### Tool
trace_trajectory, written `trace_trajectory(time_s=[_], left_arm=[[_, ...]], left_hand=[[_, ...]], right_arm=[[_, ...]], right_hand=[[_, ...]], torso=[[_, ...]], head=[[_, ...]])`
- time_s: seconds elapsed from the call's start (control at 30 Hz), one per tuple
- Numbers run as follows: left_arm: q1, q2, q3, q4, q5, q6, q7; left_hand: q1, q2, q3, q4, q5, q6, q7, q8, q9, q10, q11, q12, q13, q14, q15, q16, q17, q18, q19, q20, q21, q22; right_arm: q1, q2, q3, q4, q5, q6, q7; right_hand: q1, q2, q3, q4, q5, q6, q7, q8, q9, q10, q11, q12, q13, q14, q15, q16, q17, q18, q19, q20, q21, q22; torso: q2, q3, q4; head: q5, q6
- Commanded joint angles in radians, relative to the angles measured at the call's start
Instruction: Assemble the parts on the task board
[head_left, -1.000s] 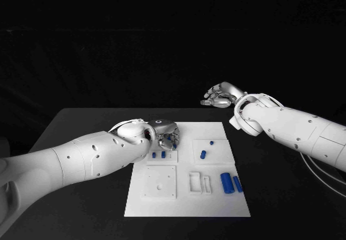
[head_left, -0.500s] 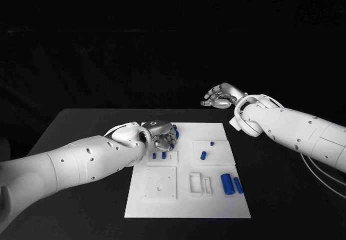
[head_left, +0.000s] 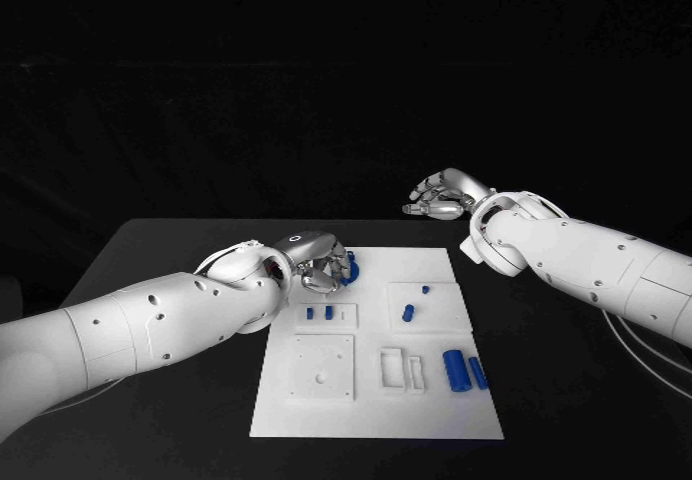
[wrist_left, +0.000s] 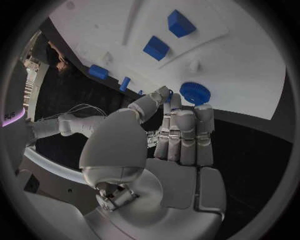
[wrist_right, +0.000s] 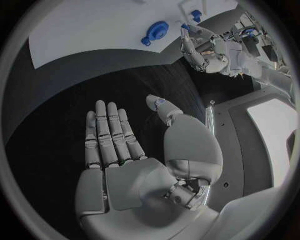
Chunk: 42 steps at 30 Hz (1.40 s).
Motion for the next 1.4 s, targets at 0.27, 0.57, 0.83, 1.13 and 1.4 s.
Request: trace_trajectory(time_s=[0.27, 0.57, 0.83, 1.13, 1.4], left_arm=[[0.003, -0.073, 0.019, 0.049, 0.055, 0.088, -0.038], [0.003, -0.089, 0.019, 0.045, 0.051, 0.105, -0.040], [0.002, -0.084, 0.018, 0.031, 0.051, 0.105, -0.035], [-0.001, -0.068, 0.018, 0.011, 0.051, 0.098, -0.030], [-0.005, -0.059, 0.017, 0.000, 0.052, 0.107, -0.030]], left_hand=[[-0.003, 0.002, 0.007, -0.001, 0.002, 0.008, 0.002, 0.006, -0.001, 0.008, 0.000, -0.005, 0.001, 0.009, 0.001, 0.005, -0.002, 0.080, 0.007, -0.010, 0.004, 0.014], [-0.003, 0.001, 0.008, -0.002, 0.003, 0.009, 0.002, 0.005, -0.001, 0.010, 0.000, -0.006, 0.001, 0.011, 0.001, 0.006, -0.001, 0.080, 0.008, -0.011, 0.004, 0.014], [-0.004, 0.001, 0.008, -0.002, 0.003, 0.010, 0.002, 0.005, -0.001, 0.011, -0.001, -0.006, 0.001, 0.011, 0.001, 0.006, -0.001, 0.079, 0.008, -0.011, 0.004, 0.014], [-0.005, 0.001, 0.008, -0.001, 0.003, 0.010, 0.002, 0.005, -0.001, 0.013, -0.001, -0.007, 0.001, 0.012, 0.000, 0.006, -0.001, 0.079, 0.008, -0.011, 0.004, 0.014], [-0.005, 0.002, 0.008, -0.001, 0.002, 0.011, 0.001, 0.004, -0.001, 0.014, -0.001, -0.007, 0.001, 0.012, 0.000, 0.007, -0.001, 0.079, 0.009, -0.012, 0.005, 0.014]], right_arm=[[-0.002, -0.008, 0.000, 0.000, -0.002, 0.008, 0.009], [-0.002, -0.008, 0.000, 0.002, -0.002, 0.009, 0.009], [-0.002, -0.007, 0.000, 0.002, -0.002, 0.009, 0.009], [-0.002, -0.006, 0.000, 0.002, -0.002, 0.009, 0.009], [-0.002, -0.006, 0.000, 0.002, -0.002, 0.009, 0.009]], right_hand=[[-0.004, -0.001, -0.002, 0.004, 0.007, -0.006, 0.020, 0.006, -0.002, 0.000, 0.004, 0.005, -0.002, -0.008, 0.001, -0.004, -0.001, 0.015, -0.004, 0.003, -0.005, 0.001], [-0.004, -0.001, -0.002, 0.004, 0.008, -0.006, 0.020, 0.006, -0.002, 0.000, 0.004, 0.005, -0.002, -0.008, 0.001, -0.004, -0.001, 0.015, -0.004, 0.004, -0.006, 0.002], [-0.004, -0.001, -0.003, 0.004, 0.008, -0.006, 0.020, 0.006, -0.002, 0.000, 0.004, 0.005, -0.003, -0.008, 0.000, -0.004, -0.001, 0.015, -0.004, 0.004, -0.006, 0.002], [-0.004, -0.001, -0.003, 0.005, 0.008, -0.006, 0.020, 0.006, -0.002, 0.000, 0.004, 0.005, -0.003, -0.008, 0.001, -0.004, -0.001, 0.015, -0.004, 0.004, -0.006, 0.003], [-0.004, -0.001, -0.003, 0.005, 0.008, -0.006, 0.020, 0.007, -0.002, 0.000, 0.004, 0.006, -0.003, -0.008, 0.001, -0.004, -0.001, 0.015, -0.004, 0.004, -0.007, 0.003]], torso=[[-0.003, 0.0017, 0.0016], [0.000, -0.0005, 0.0010], [0.000, 0.0009, -0.0014], [0.000, 0.0014, -0.0022], [-0.001, 0.0019, -0.0018]], head=[[0.003, -0.002], [0.006, -0.001], [0.009, -0.002], [0.010, -0.003], [0.009, -0.005]])
